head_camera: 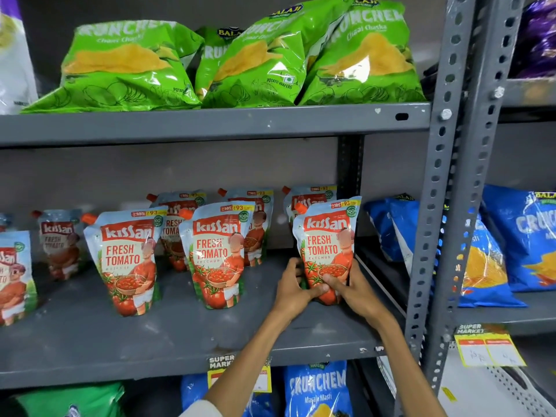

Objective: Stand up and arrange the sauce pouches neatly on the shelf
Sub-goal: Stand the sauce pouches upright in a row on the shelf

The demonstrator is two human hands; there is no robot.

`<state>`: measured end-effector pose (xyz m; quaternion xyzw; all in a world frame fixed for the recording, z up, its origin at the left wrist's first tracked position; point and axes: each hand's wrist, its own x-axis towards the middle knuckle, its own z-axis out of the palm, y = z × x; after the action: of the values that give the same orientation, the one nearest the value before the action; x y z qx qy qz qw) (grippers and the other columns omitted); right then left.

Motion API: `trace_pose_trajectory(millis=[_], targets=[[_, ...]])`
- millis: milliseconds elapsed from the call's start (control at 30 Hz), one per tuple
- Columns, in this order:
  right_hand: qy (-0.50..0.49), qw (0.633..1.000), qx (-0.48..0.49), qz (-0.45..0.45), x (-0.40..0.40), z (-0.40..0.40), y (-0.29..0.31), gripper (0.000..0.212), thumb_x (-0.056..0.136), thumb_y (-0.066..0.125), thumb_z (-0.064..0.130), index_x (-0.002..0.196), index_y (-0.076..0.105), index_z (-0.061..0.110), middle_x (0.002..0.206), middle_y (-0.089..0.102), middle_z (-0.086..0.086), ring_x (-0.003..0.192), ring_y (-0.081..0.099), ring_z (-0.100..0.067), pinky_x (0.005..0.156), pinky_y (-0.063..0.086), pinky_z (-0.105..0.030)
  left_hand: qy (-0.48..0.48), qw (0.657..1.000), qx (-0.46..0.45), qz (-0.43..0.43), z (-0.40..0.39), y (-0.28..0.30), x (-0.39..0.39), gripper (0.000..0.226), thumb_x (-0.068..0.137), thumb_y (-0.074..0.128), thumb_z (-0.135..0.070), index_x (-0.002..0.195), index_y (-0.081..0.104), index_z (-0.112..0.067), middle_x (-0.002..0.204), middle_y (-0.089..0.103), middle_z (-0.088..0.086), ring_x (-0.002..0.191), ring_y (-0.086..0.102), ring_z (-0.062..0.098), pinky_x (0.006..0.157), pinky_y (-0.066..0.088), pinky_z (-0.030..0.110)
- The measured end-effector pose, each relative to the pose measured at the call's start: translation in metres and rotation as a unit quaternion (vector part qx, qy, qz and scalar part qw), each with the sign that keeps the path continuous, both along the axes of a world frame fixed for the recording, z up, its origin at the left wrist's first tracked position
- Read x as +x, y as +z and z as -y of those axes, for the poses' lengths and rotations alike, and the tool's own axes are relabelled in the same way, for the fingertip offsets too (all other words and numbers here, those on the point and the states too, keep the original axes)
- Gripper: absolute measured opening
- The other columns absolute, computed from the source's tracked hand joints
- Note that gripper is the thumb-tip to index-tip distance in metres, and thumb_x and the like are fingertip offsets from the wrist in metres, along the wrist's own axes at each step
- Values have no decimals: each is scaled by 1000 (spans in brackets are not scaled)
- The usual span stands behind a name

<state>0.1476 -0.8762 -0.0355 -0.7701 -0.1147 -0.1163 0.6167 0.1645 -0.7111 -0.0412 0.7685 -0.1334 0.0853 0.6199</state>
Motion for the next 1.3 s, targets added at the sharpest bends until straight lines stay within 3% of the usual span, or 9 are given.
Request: trace_pose_trajectory(millis=[200, 333, 467, 633, 767, 833, 933, 1067, 1300], targets=[[-16, 1000, 11, -11, -7, 1, 4, 83, 77, 81, 29, 142, 31, 15, 137, 56, -7, 121, 58, -14, 106, 47, -41, -17, 1000, -2, -22, -3, 3, -8, 79, 71, 89, -20, 137, 45, -21, 138, 60, 4, 130, 56, 22, 109, 48, 40], [-168, 984, -22, 50, -23, -7, 6, 108, 65, 88, 39, 148, 20, 22, 150, 31, -2, 135, 35, -13, 110, 33, -32, -37, 998, -35, -46, -24, 10, -22, 103, 69, 90, -26, 153, 30, -24, 149, 45, 2, 138, 46, 22, 113, 43, 39], [-270, 942, -17, 201, -38, -44, 18, 74, 70, 83, 42, 131, 41, 31, 129, 43, 10, 123, 46, -9, 98, 43, -28, 7, 998, -39, 55, -65, 17, -45, 67, 76, 85, -26, 135, 52, -32, 131, 62, -9, 118, 62, 9, 100, 54, 34], [-145, 962, 27, 230, -35, -121, 35, 31, 80, 76, 38, 103, 54, 39, 90, 63, 16, 84, 63, -9, 68, 53, -21, 174, 963, -105, 175, -123, 23, -64, 30, 81, 80, -13, 97, 63, -31, 93, 70, -5, 85, 69, 18, 71, 60, 31], [-18, 989, -28, 144, -8, -170, 24, 57, 79, 79, 31, 123, 42, 33, 118, 54, 14, 106, 58, -6, 87, 51, -20, 268, 947, -78, 162, -166, 8, -58, 61, 69, 89, -12, 114, 52, -28, 116, 58, 2, 104, 62, 19, 88, 54, 33], [34, 996, -62, 60, 5, -186, 16, 80, 78, 80, 34, 138, 29, 20, 131, 40, 5, 126, 47, -15, 105, 44, -31, 251, 960, -55, 109, -184, 4, -49, 77, 68, 91, -15, 131, 47, -21, 130, 53, 4, 118, 57, 21, 100, 51, 39], [112, 993, -45, 2, 13, -201, 12, 85, 78, 81, 27, 142, 24, 19, 129, 46, 10, 123, 51, -7, 94, 44, -8, 141, 987, -66, 29, -208, 5, -37, 84, 76, 86, -15, 144, 37, -25, 143, 52, 1, 129, 55, 16, 109, 47, 38], [160, 986, -35, -25, 13, -201, 14, 83, 85, 75, 25, 149, 23, 22, 141, 50, 6, 121, 52, 2, 93, 47, -11, 36, 999, -24, 0, -217, 9, -29, 51, 84, 79, -18, 122, 54, -41, 128, 66, -11, 114, 64, -3, 86, 53, 11], [136, 990, -41, -3, 3, -185, -1, 65, 92, 65, 22, 140, 21, 27, 130, 46, 23, 118, 49, 15, 87, 46, -4, 20, 999, -31, -5, -202, 1, -27, 57, 84, 79, -20, 134, 53, -25, 125, 69, -11, 110, 68, -1, 84, 54, 12]])
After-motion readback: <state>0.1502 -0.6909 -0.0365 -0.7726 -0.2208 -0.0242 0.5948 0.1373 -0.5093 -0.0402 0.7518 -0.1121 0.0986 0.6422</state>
